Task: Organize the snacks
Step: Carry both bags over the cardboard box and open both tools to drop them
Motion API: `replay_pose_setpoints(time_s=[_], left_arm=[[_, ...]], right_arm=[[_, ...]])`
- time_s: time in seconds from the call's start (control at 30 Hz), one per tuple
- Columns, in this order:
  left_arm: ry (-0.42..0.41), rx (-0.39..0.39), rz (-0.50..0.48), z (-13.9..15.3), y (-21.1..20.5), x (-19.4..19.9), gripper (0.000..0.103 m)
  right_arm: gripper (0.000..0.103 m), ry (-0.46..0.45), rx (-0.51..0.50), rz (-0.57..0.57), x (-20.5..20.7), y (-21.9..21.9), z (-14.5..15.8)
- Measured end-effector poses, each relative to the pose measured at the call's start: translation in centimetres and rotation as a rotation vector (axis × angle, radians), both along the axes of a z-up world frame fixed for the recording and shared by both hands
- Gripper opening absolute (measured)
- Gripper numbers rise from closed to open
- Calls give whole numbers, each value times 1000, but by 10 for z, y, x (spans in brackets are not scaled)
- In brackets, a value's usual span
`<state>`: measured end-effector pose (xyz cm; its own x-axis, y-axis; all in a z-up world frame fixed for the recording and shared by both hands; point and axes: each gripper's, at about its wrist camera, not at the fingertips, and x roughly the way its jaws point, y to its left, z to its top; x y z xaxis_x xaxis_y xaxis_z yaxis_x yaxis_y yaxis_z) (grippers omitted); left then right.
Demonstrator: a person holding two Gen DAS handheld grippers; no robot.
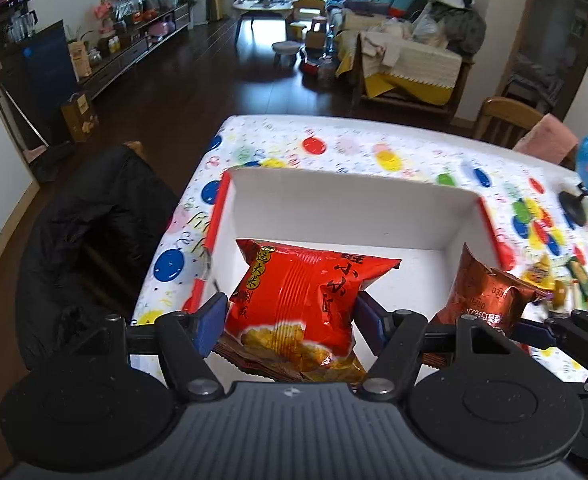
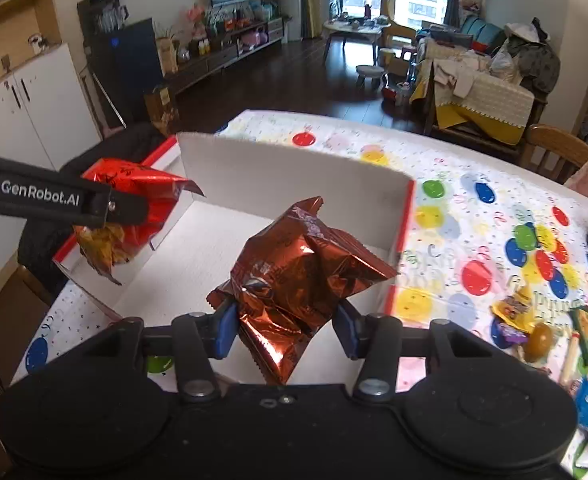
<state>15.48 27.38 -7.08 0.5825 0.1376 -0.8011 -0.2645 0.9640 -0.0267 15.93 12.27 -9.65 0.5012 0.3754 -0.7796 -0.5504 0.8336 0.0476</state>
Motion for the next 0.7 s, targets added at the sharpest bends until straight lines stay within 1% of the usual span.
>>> replay_pose_setpoints(time_s=[0.23, 0.47, 0.57, 0.7], left_arm=[[66, 11, -7, -27, 10, 22, 68], [115, 19, -18, -46, 10, 37, 69], [133, 10, -23, -52, 9, 39, 69], [144, 2, -23, -59, 10, 40, 69]], right_arm=[[49, 51, -37, 30, 18, 21, -23], [49, 97, -69, 22, 30, 29, -44], [47, 108, -79, 28, 32, 31, -50], [48, 104, -82, 30, 30, 33, -50]])
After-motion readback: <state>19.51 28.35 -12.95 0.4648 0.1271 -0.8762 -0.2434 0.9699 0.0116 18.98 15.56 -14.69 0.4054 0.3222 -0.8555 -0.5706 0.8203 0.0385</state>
